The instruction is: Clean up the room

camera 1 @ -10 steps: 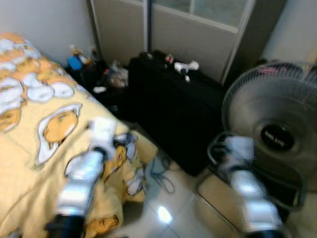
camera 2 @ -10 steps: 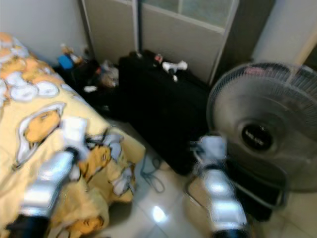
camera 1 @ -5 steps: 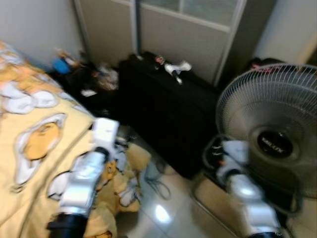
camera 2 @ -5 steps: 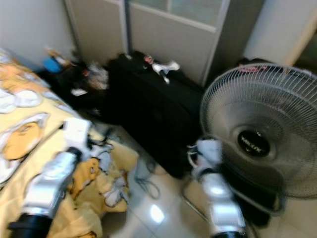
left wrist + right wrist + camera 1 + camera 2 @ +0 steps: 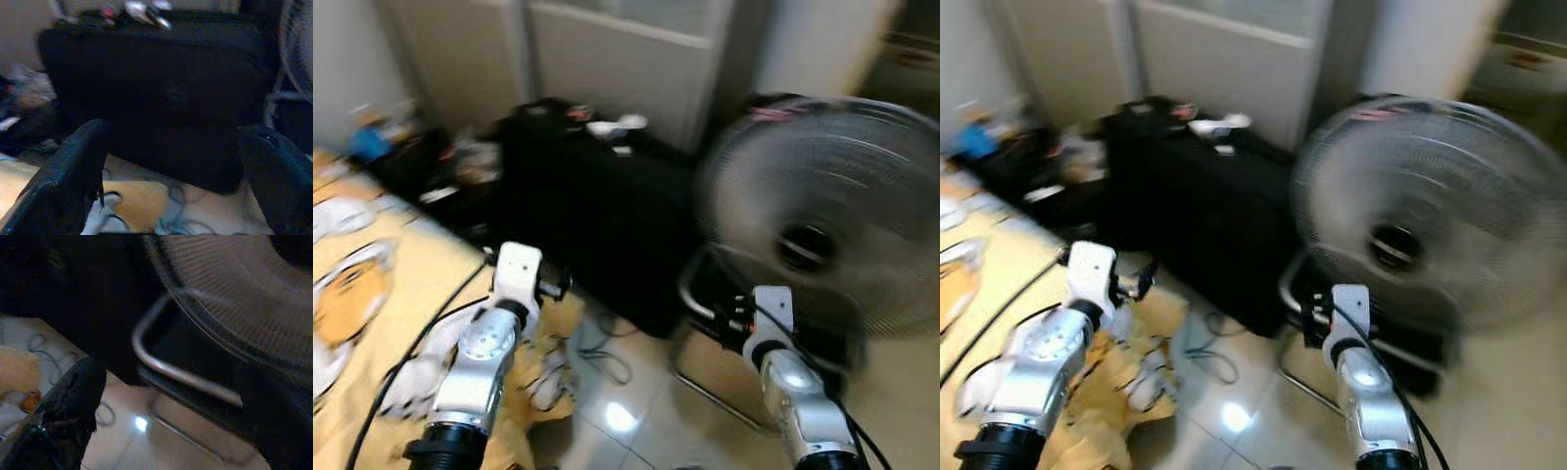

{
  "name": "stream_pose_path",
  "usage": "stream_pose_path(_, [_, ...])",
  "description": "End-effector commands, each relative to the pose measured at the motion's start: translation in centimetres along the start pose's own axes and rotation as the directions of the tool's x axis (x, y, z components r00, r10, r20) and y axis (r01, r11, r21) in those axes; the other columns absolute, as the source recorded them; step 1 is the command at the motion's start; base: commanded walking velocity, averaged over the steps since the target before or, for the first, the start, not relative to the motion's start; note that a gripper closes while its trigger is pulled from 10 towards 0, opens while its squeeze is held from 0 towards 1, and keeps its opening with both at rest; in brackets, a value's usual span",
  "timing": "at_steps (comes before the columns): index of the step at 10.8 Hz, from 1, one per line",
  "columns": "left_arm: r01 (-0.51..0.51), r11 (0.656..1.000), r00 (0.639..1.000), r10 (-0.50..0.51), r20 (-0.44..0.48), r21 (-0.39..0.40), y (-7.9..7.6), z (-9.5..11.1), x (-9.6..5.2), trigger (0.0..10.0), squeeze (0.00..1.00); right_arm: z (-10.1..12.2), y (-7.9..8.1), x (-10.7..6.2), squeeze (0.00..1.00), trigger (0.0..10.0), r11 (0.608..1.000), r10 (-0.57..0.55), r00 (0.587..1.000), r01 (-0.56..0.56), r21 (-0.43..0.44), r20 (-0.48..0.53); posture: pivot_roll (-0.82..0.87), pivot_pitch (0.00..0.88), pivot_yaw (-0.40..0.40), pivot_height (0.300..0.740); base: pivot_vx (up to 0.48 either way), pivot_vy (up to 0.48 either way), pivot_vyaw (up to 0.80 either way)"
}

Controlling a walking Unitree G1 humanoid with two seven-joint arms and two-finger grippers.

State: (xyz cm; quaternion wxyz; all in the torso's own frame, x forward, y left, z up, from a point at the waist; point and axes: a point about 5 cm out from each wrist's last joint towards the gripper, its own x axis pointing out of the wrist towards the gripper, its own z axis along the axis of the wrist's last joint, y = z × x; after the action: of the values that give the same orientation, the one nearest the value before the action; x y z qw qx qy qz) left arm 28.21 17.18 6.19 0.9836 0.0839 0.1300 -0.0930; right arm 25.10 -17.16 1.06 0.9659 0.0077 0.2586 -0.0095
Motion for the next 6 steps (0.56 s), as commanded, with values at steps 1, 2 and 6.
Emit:
stream_pose_path(1, [0.027,0.999,0.999,-0.026,-0.034,0.024,-0.3,-0.8,0.2,10.0,0.21,0.2,-0.2,0.4,0.00,10.0,1.000,-0.011,1.000,0.011,0.001,0.005,-0.11,0.000,0.007,0.740,0.000,0.000,-0.80])
stream_pose_path(2, [0.041,0.999,0.997,-0.039,-0.068,0.030,-0.6,-1.9,0.3,10.0,0.22,-0.7,-0.5,0.6,0.00,10.0,0.999,-0.033,0.999,0.033,0.022,-0.024,-0.12,0.000,0.006,0.740,0.000,0.000,-0.80])
stream_pose_path(6, [0.130,0.990,0.966,-0.139,-0.220,-0.055,-2.6,-6.2,0.4,10.0,0.25,-6.1,-1.4,0.2,0.00,10.0,0.999,-0.030,0.976,0.038,0.031,-0.216,-0.12,0.000,0.017,0.740,0.000,0.000,-0.60])
